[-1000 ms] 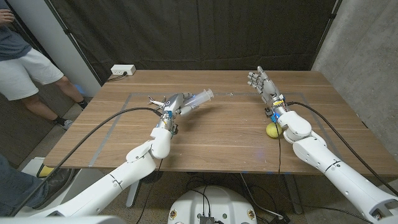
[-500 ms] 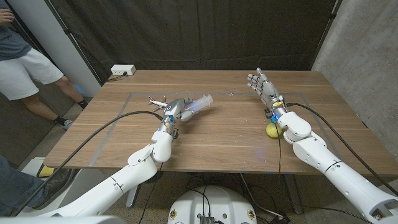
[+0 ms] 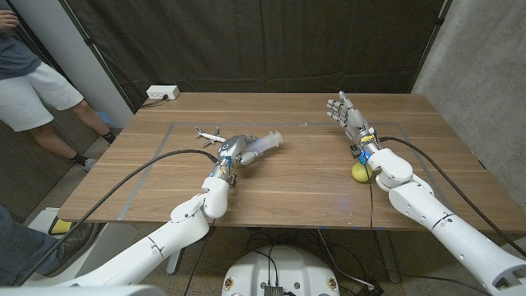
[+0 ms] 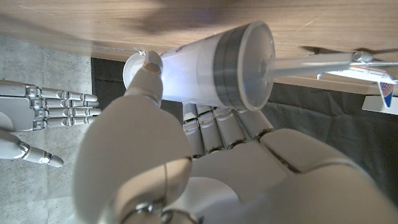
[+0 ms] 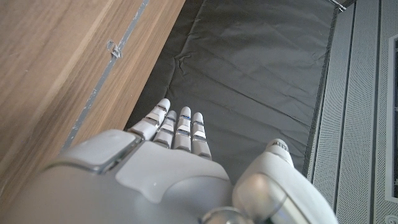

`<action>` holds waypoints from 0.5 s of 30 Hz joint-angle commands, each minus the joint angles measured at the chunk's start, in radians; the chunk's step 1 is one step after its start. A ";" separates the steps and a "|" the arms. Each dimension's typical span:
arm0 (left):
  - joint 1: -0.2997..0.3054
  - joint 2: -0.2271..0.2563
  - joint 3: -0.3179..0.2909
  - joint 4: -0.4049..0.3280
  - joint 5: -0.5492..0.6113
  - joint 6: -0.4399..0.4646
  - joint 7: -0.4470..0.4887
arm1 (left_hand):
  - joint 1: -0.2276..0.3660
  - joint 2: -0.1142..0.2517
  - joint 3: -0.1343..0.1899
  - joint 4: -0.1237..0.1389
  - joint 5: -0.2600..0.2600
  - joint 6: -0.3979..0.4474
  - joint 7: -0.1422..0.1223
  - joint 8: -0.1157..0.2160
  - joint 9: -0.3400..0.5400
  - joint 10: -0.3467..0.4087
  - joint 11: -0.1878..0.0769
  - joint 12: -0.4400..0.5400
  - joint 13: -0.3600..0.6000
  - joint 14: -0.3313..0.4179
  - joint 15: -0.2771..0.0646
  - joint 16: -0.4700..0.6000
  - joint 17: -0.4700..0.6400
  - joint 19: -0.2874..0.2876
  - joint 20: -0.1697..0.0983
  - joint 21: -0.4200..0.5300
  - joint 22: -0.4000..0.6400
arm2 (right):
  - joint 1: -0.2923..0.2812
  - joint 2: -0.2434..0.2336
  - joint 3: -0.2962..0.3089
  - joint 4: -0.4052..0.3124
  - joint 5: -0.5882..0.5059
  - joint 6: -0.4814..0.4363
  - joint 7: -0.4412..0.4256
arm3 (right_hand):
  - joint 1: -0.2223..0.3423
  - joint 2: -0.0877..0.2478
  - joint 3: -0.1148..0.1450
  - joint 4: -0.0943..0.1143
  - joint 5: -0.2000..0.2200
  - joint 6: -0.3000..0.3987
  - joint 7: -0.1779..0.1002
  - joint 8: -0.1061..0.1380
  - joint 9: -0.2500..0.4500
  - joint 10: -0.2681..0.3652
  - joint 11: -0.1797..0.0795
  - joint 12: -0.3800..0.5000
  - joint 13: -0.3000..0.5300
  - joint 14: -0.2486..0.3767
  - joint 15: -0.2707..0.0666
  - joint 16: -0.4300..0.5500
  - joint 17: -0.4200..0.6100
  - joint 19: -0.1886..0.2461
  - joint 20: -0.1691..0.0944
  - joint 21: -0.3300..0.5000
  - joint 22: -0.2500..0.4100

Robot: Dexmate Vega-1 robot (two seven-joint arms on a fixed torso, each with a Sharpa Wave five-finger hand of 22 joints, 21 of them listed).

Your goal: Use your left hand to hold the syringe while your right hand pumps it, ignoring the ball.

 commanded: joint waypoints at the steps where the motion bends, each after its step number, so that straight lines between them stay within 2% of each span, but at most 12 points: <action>1: -0.002 0.011 0.016 -0.009 0.012 0.031 -0.037 | -0.012 0.028 0.204 0.196 0.003 0.066 -0.052 0.002 0.003 0.033 -0.050 0.007 0.002 0.015 -0.058 0.009 0.003 -0.005 0.000 -0.003 0.002 | -0.008 -0.011 0.000 -0.018 0.001 -0.020 -0.001 | 0.002 0.010 0.001 0.001 0.009 0.006 -0.003 -0.004 0.001 0.005 0.006 -0.002 0.001 0.003 0.002 -0.001 0.002 0.005 -0.015 -0.002 0.000; 11: -0.006 0.016 0.026 -0.007 0.020 0.055 -0.060 | -0.014 0.027 0.205 0.196 0.002 0.059 -0.051 -0.001 0.002 0.029 -0.051 0.007 0.001 0.006 -0.056 0.008 0.003 -0.017 0.000 -0.007 0.003 | -0.014 -0.013 -0.002 -0.029 -0.003 -0.033 -0.012 | 0.002 0.011 0.000 0.001 0.009 0.005 -0.002 -0.005 0.001 0.005 0.006 -0.003 0.001 0.003 0.003 -0.002 0.002 0.005 -0.014 -0.003 0.000; 15: -0.008 0.016 0.027 -0.006 0.021 0.054 -0.061 | -0.015 0.027 0.210 0.195 0.002 0.024 -0.058 -0.012 0.002 -0.003 -0.049 0.000 0.002 -0.033 -0.049 0.001 0.004 -0.047 0.006 -0.016 0.004 | -0.016 -0.012 -0.001 -0.030 -0.002 -0.032 -0.014 | 0.001 0.011 0.000 0.001 0.009 0.005 -0.002 -0.005 0.001 0.005 0.006 -0.003 0.001 0.003 0.003 -0.002 0.002 0.005 -0.015 -0.003 0.000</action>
